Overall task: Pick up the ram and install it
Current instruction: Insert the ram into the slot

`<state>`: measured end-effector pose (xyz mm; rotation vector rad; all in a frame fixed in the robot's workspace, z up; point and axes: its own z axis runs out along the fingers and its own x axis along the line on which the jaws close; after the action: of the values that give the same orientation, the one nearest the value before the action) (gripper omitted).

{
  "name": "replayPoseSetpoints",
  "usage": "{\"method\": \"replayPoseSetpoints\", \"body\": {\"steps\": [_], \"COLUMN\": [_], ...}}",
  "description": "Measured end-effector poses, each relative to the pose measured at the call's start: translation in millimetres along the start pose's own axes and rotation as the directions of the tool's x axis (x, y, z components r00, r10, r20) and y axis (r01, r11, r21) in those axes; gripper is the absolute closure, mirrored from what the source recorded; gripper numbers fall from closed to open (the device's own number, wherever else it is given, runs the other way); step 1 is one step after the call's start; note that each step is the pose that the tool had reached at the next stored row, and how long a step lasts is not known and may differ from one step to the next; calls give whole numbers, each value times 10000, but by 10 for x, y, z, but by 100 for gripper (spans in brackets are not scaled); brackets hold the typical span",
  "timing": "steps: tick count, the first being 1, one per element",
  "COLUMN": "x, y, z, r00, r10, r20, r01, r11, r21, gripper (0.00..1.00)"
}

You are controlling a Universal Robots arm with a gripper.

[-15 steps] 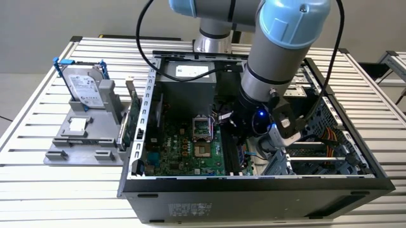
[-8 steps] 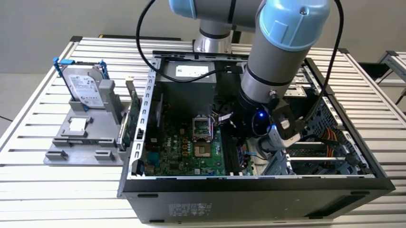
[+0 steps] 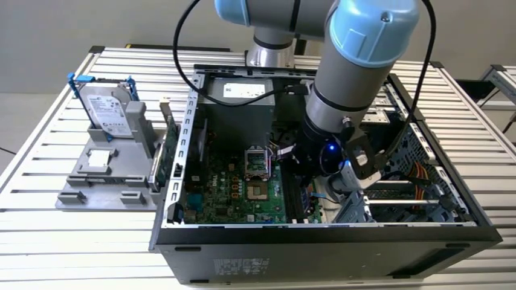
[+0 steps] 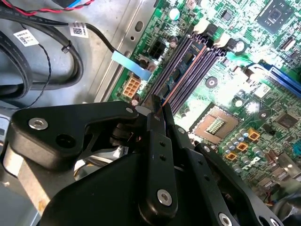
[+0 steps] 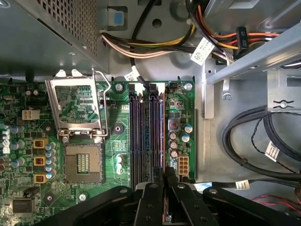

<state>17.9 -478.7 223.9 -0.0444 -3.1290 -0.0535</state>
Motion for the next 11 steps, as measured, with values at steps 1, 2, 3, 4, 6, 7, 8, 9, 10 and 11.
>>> {"method": "replayPoseSetpoints", "body": {"steps": [1, 2, 3, 4, 6, 7, 8, 9, 10, 11], "x": [0, 0, 0, 0, -1, -1, 0, 0, -1, -1], "y": [0, 0, -1, -2, -2, -2, -3, -3, -3, -4], "z": [3, 5, 7, 10, 17, 18, 20, 21, 23, 25], "r00": [10000, 10000, 10000, 9999, 9999, 9999, 9999, 9999, 9999, 9999], "r10": [22, 49, 77, 109, 152, 153, 154, 153, 153, 154], "r20": [-1, -1, -1, -3, -4, -5, -10, -13, -19, -25], "r01": [-22, -49, -77, -109, -152, -153, -154, -153, -153, -154], "r11": [10000, 10000, 10000, 9999, 9999, 9999, 9999, 9999, 9999, 9999], "r21": [0, -1, -1, -2, -3, -1, -1, 0, 0, 1], "gripper": [100, 100, 100, 100, 100, 100, 100, 100, 100, 100]}}
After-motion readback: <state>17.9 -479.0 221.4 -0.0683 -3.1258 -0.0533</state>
